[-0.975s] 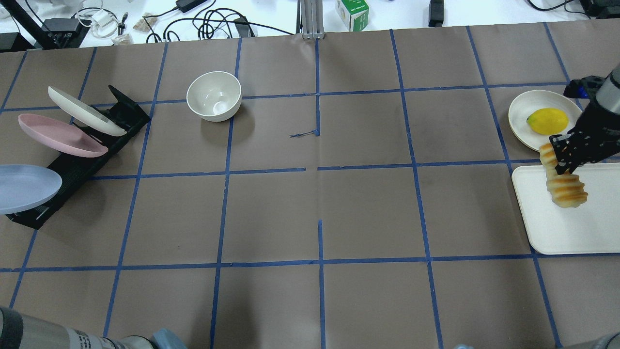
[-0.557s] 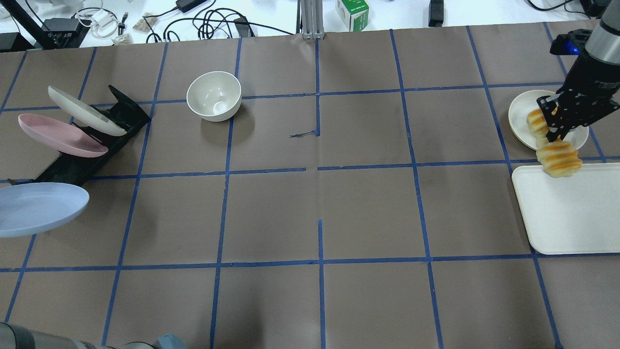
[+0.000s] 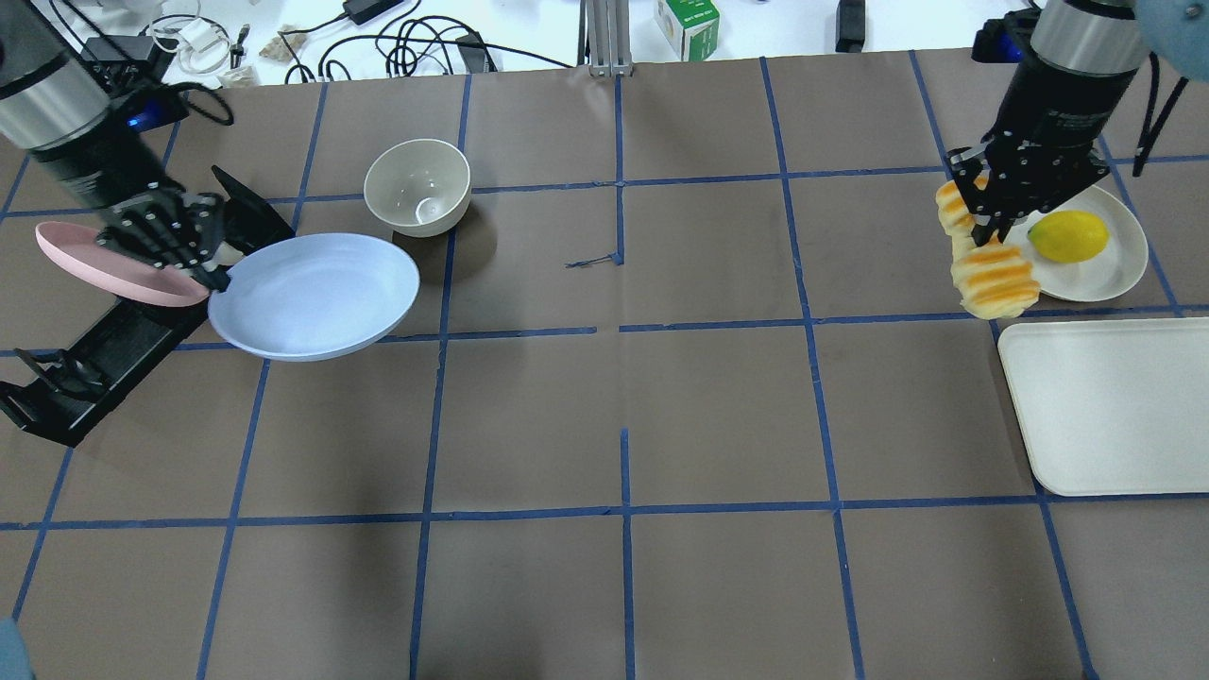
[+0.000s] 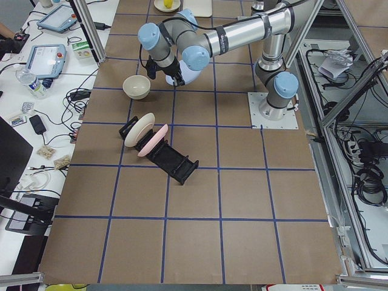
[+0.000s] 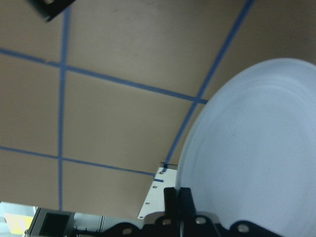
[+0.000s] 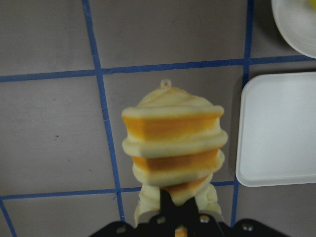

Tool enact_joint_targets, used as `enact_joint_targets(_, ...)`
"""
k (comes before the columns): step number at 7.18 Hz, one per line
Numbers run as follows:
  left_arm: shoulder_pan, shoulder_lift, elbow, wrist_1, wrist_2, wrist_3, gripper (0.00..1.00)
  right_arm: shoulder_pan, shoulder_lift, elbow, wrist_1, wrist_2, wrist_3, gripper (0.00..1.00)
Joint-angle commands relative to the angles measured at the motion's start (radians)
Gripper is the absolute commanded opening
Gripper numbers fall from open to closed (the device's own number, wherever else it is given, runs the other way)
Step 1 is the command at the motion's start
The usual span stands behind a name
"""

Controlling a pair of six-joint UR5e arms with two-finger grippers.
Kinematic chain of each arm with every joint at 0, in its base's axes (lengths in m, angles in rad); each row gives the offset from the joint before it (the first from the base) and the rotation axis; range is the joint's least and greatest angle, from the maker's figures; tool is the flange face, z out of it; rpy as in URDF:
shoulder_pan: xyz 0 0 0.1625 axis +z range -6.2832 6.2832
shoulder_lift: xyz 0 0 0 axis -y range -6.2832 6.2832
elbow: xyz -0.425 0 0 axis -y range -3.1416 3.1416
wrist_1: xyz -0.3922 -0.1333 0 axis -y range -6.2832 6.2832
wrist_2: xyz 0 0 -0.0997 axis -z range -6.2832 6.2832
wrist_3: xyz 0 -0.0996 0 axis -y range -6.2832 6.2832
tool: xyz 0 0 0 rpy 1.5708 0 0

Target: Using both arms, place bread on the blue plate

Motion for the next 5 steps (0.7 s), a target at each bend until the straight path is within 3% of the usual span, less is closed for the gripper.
enact_joint_targets(1, -0.189, -0.037, -0.183, 0.483, -0.069, -0.129, 0.00, 0.064, 0.004, 0.001, 0.000, 0.037, 0.046, 0.00)
enact_joint_targets(2, -0.266, -0.050, -0.315, 0.764, -0.170, -0.209, 0.00, 0.091, 0.004, 0.001, -0.004, 0.084, 0.063, 0.00)
enact_joint_targets(3, -0.311, -0.078, -0.406, 0.938, -0.190, -0.275, 0.00, 0.141, 0.008, 0.001, -0.024, 0.085, 0.102, 0.00)
enact_joint_targets(4, -0.334, -0.122, -0.423, 1.021, -0.207, -0.326, 0.00, 0.174, 0.025, 0.001, -0.038, 0.088, 0.148, 0.00)
enact_joint_targets(5, -0.384, -0.154, -0.428, 1.020, -0.210, -0.347, 0.00, 0.220, 0.034, 0.004, -0.070, 0.091, 0.155, 0.00)
